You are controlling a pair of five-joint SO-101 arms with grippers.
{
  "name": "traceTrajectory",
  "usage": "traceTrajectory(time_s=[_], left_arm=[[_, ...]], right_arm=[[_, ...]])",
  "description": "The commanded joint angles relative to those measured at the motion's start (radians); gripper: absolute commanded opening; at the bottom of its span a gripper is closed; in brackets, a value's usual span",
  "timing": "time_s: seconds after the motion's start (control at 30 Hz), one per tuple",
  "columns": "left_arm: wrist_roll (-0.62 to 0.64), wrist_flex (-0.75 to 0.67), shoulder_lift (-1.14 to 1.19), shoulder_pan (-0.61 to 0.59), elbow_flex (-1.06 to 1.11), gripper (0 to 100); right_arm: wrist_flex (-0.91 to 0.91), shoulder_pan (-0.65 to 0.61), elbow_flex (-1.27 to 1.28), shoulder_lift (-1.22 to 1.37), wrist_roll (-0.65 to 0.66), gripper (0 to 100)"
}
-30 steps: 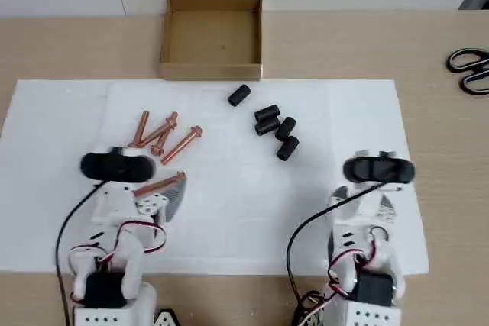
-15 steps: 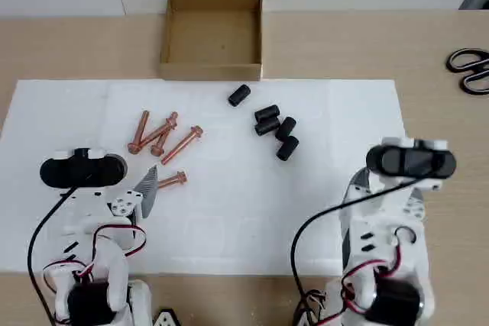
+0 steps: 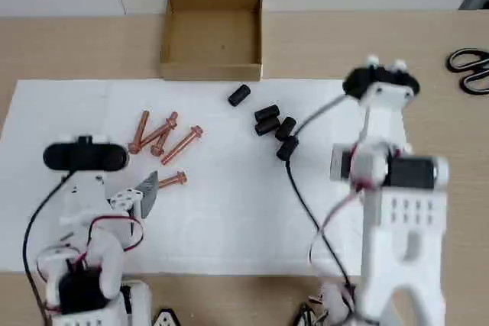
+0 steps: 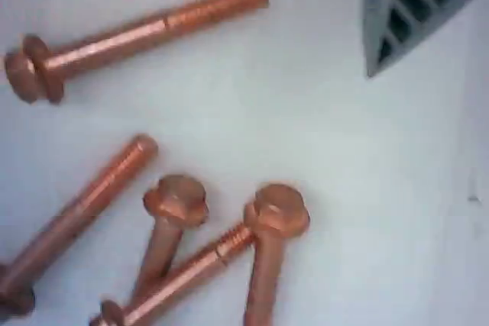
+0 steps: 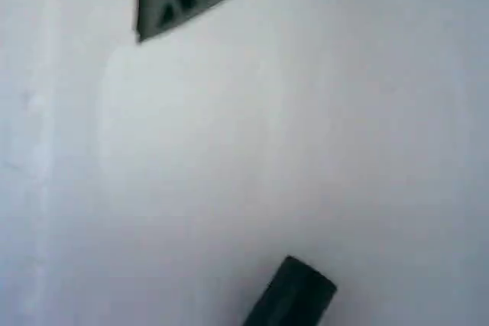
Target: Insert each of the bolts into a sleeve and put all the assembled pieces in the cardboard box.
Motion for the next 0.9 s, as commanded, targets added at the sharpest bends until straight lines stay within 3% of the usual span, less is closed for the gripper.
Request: traceTrajectory(time_s=[0.0, 0.2, 0.33, 0.5, 0.7, 0.87], left_arm=[[-0.008, 0.058, 0.318, -0.006, -0.260, 31], [-0.008, 0.264, 0.721, -0.002, -0.685, 31], [-0.003, 0.362, 0.884, -0.002, -0.858, 31], [-0.003, 0.347, 0.968, 0.000, -0.878, 31], [-0.008, 0.361, 0.977, -0.002, -0.875, 31], [-0.008, 0.359, 0.984, -0.002, -0.875, 31]], right_arm=[[0.002, -0.012, -0.117, 0.145, -0.006, 24.7], [-0.088, -0.038, -0.229, 0.249, -0.008, 24.5], [-0.179, -0.139, -0.244, 0.317, -0.021, 24.5], [-0.289, -0.242, -0.241, 0.437, -0.212, 24.5], [-0.403, -0.260, -0.242, 0.604, -0.385, 24.5], [-0.441, -0.260, -0.245, 0.693, -0.428, 24.4]])
